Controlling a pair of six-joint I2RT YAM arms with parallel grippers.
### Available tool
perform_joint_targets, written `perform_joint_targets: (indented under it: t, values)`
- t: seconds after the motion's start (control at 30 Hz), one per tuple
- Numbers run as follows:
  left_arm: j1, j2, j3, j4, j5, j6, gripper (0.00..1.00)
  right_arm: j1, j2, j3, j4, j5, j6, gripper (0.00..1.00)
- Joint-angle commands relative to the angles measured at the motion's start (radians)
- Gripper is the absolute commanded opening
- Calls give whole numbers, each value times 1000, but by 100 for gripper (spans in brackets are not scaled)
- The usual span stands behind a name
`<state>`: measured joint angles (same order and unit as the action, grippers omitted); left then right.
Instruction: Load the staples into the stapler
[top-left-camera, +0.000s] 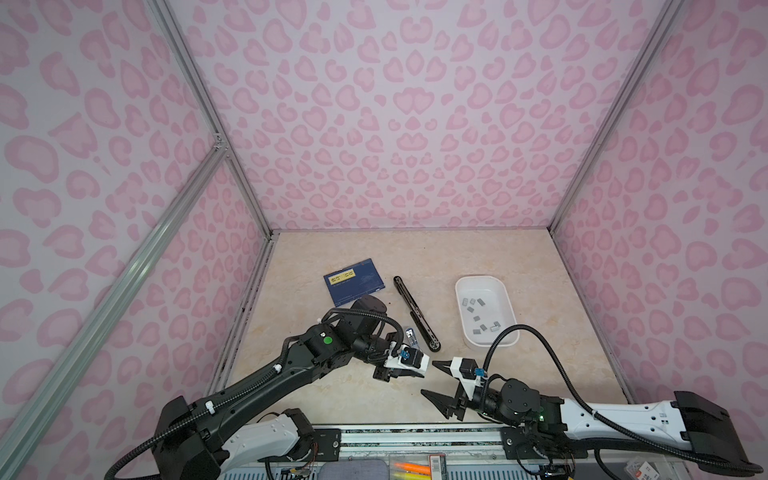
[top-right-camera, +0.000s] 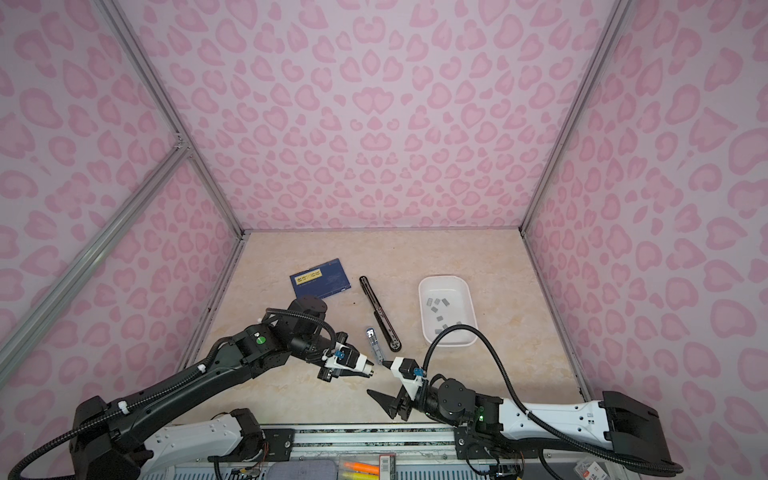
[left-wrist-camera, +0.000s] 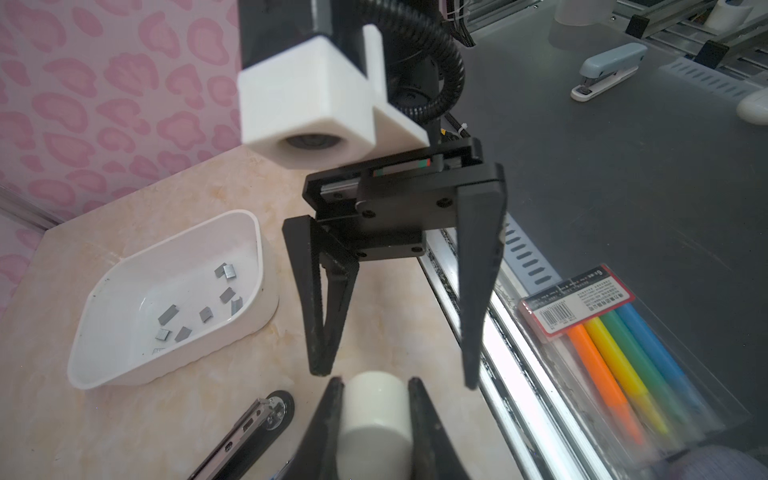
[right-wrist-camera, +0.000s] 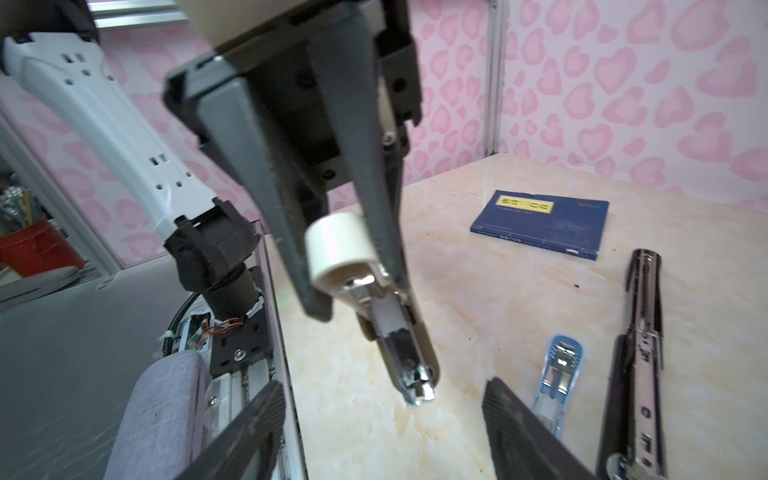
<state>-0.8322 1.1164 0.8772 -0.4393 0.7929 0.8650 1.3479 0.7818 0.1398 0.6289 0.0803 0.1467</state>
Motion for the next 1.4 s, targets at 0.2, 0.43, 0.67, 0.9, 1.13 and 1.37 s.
perform_joint_targets:
  t: [0.2,0.43,0.67,0.9,1.13,1.37]
  values:
    - [1,8,9,1,102,29,4,8,112,59,78,41,-99,76]
    - [0,13,11,-9,127,38,4,7,214,97,131,66,-132,73]
    - [0,18,13,-14,135,43,4,5,267,119,153,72,-144,62]
    - [0,22,15,-20,144,47,4,6,305,135,159,71,-139,42]
    - [0,20,14,-20,133,52,4,5,319,132,170,73,-128,29]
    - [2,11,1,29,53,15,20,4,299,130,145,95,-111,24]
